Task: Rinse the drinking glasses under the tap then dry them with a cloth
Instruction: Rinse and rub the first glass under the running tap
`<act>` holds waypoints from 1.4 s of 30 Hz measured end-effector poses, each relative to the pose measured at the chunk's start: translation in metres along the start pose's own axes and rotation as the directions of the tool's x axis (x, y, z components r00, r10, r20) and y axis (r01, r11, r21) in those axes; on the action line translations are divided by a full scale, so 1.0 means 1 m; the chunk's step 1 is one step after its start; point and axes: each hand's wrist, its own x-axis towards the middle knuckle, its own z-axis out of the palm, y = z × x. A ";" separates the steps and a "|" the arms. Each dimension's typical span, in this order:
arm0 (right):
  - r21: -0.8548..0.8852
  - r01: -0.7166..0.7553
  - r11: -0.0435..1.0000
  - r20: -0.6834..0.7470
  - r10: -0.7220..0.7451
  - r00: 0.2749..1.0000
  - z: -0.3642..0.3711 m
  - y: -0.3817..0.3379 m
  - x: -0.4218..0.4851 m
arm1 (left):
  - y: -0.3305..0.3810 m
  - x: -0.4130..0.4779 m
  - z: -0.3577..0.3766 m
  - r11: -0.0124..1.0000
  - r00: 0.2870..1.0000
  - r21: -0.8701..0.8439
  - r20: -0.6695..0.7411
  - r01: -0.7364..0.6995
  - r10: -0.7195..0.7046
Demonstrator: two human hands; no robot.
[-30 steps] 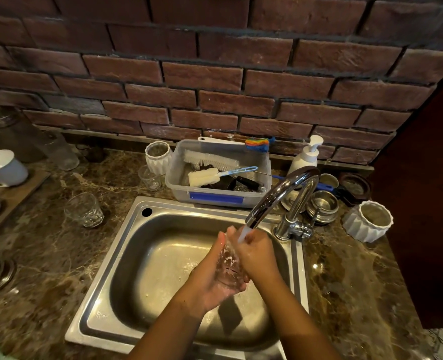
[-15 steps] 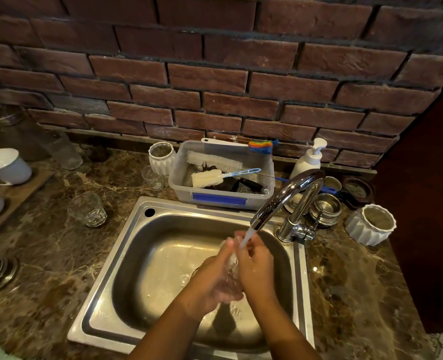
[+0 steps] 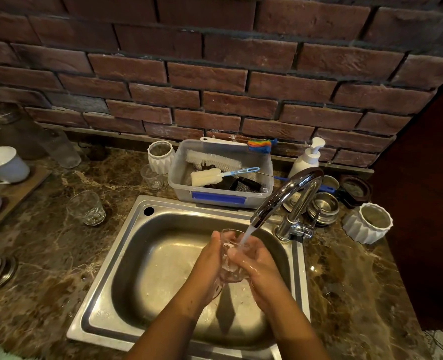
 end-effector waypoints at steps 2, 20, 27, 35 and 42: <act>-0.148 0.058 0.987 -0.014 -0.060 0.998 0.001 -0.004 0.000 | 0.000 -0.001 -0.002 0.985 0.998 -0.163 0.046 0.051 -0.044; -0.444 0.310 0.841 0.162 -0.264 0.951 -0.008 -0.011 -0.012 | 0.005 -0.008 0.002 0.958 0.999 -0.285 0.020 -0.037 0.045; -0.273 0.261 0.926 0.136 -0.231 0.963 -0.010 0.004 -0.014 | 0.012 -0.010 0.013 0.991 0.984 0.046 -0.119 -0.130 0.134; -0.197 0.226 0.954 0.088 -0.212 0.973 -0.004 0.003 -0.015 | 0.015 -0.002 0.012 0.868 0.939 0.465 -0.189 -0.172 0.287; 0.077 0.085 0.993 0.141 -0.096 0.985 -0.008 0.010 -0.011 | 0.029 -0.008 0.004 0.566 0.987 0.824 -0.062 -0.032 0.146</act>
